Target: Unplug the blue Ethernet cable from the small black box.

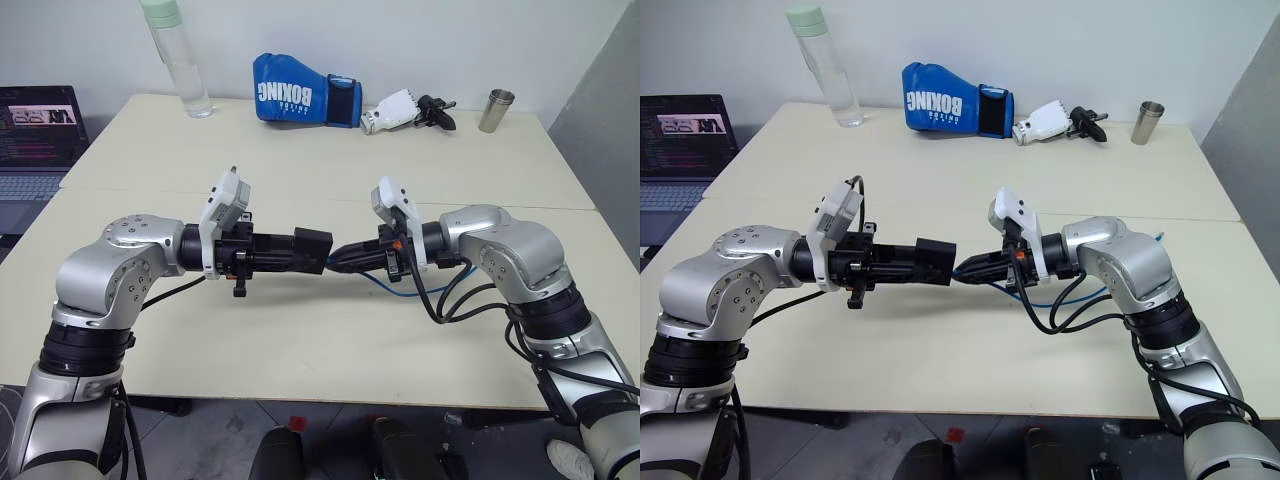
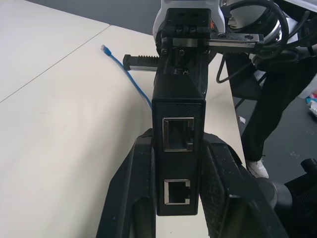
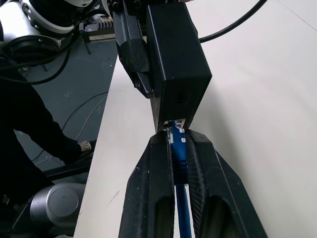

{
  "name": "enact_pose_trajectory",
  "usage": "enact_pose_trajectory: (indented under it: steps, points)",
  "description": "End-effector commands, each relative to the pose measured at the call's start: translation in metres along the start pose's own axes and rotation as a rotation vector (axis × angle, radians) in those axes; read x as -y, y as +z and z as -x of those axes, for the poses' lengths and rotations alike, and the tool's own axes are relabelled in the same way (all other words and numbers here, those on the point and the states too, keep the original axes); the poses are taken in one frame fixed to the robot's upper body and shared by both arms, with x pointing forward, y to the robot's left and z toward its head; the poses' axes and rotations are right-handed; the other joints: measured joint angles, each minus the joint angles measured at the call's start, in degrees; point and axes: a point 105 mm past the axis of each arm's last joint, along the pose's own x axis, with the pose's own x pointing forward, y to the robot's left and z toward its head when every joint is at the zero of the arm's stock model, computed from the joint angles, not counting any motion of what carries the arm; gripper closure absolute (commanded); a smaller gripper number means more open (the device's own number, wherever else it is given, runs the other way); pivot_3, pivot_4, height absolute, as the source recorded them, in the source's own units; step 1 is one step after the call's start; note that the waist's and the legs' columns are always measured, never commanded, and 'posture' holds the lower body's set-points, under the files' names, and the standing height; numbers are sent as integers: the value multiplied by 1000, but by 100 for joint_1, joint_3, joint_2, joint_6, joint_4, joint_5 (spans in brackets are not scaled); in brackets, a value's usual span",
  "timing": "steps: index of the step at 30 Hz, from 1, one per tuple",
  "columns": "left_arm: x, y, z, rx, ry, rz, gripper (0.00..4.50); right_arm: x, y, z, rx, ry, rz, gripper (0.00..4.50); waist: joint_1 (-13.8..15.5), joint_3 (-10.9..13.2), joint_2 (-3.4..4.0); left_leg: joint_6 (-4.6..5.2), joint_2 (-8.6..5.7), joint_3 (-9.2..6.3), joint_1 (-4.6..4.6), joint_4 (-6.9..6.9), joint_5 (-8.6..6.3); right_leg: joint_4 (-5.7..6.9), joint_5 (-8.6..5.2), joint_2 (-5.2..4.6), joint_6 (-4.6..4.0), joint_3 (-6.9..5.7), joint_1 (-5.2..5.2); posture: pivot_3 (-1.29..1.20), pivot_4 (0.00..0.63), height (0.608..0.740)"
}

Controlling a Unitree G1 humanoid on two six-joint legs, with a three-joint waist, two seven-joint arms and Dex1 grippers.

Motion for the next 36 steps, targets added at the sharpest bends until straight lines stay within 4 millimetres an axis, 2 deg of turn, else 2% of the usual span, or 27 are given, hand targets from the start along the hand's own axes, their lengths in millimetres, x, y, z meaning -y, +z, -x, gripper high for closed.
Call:
enact_pose_trajectory:
  steps: [1, 5, 8, 9, 11, 13, 18, 20, 21, 23, 25, 29, 32, 34, 36]
  points:
    - [-4, 16, 13, 15, 56, -70, 3704, 6, -18, 17, -58, -68, -10, 4418, 1, 0, 0, 0, 0, 0, 0, 0, 0, 0, 0, 0, 0, 0, 0, 0, 150, 740]
    - [-13, 18, 31, 34, 158, -63, 3704, 11, -42, 35, -90, -149, -69, 4419, 7, 2, -1, 0, -1, 1, -4, -1, 0, -9, 0, -1, 0, -6, 2, 0, 150, 740]
    - [-14, 13, 36, 35, 194, -46, 3704, 24, -47, 45, -61, -260, -90, 4419, -10, 3, 1, 1, -1, 1, -4, -2, 0, -6, 0, -1, 0, 1, -2, 0, 150, 740]
    - [-13, 10, 37, 34, 201, -39, 3704, 34, -45, 47, -35, -319, -96, 4419, -25, 4, 2, 0, 0, 3, -2, -3, 0, -5, 0, -1, 0, 4, -2, 0, 150, 740]
    - [-12, 2, 33, 37, 215, -18, 3704, 76, -37, 54, 49, -578, -123, 4419, -63, 3, 0, 0, 2, 3, 0, -3, 0, -2, 0, 0, 0, 4, -2, 0, 150, 740]
    - [-10, -2, 30, 38, 220, -9, 3704, 102, -35, 58, 91, -737, -149, 4419, -120, 3, 1, -1, 5, 2, 1, -2, 1, 3, 0, 2, 0, 4, -2, 0, 150, 740]
    - [-7, -9, 20, 32, 212, -1, 3704, 138, -37, 55, 135, -925, -196, 4419, -132, 3, 2, -13, 5, 5, -2, -7, 7, 1, 0, 0, -1, 5, -4, 0, 150, 740]
    - [-7, -9, 18, 36, 211, 0, 3704, 147, -37, 55, 140, -974, -200, 3718, -129, 3, 2, -25, 3, 6, -4, -10, 14, -6, 0, -4, -1, 5, -6, 0, 150, 740]
    - [-7, -9, 17, 38, 211, 1, 3704, 150, -37, 55, 142, -990, -200, 3584, -133, 3, 2, -26, 2, 10, -5, -10, 14, -9, 0, -8, -1, 7, -6, 0, 150, 740]
    - [-7, -9, 16, 41, 211, 1, 3704, 154, -36, 54, 147, -1009, -195, 3025, -137, 4, 2, -26, -1, 16, -6, -11, 14, -10, 0, -20, -1, 10, -8, 0, 150, 740]
    - [-5, -9, 15, 43, 209, -1, 3704, 156, -34, 54, 163, -1017, -191, 2634, -141, 4, 3, -26, -1, 16, -6, -12, 14, -9, 0, -27, -1, 10, -9, 0, 150, 740]
    - [-6, -9, 18, 41, 233, -12, 3704, 154, -24, 59, 184, -1022, -153, 1534, -148, 5, 4, -25, 2, 12, -4, -14, 14, -4, 0, -24, -1, 7, -9, 0, 150, 740]
    - [-16, -11, 24, 33, 308, -41, 3704, 144, -12, 59, 194, -970, -97, 828, -146, 7, 7, -25, 2, 10, -5, -14, 14, -2, 0, -23, -1, 7, -10, 0, 150, 740]
    - [-38, -11, 30, 77, 464, -70, 3704, 120, -6, 43, 176, -791, -28, 277, -133, 7, 8, -25, 1, 11, -5, -14, 13, -3, 0, -23, -1, 7, -10, 0, 150, 740]
    - [-59, -11, 38, 135, 621, -90, 3704, 97, -5, 32, 152, -665, 25, 7, -97, 6, 9, -21, -1, 7, -4, -15, 12, -7, 0, -24, -1, 3, -8, 0, 150, 740]
